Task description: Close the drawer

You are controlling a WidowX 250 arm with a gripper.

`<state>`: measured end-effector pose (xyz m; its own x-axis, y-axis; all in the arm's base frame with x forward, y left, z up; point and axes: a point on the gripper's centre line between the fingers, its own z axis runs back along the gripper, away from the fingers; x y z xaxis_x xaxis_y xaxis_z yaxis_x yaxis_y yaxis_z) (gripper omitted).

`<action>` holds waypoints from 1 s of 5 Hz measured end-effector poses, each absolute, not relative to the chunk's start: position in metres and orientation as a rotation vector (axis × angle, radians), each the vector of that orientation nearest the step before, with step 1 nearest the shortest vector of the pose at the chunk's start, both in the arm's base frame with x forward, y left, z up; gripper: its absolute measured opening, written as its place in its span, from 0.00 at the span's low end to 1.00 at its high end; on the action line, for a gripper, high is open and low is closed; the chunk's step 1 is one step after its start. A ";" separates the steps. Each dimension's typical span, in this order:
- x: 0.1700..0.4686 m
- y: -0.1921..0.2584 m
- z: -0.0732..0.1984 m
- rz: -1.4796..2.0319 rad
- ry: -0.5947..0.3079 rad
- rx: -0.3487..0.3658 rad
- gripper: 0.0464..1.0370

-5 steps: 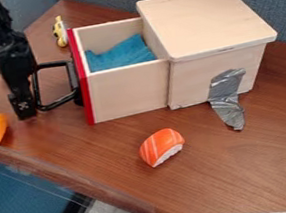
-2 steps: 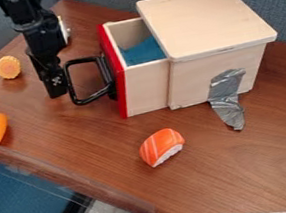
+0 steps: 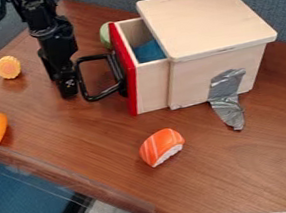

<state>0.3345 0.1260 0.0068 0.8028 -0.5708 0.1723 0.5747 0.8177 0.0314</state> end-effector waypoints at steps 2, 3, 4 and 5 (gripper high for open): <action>0.351 0.094 0.020 -0.596 -0.188 -0.102 0.96; 0.361 0.084 0.028 -0.586 -0.197 -0.110 0.96; 0.368 0.081 0.031 -0.575 -0.184 -0.130 0.96; 0.368 0.084 0.031 -0.569 -0.184 -0.123 0.96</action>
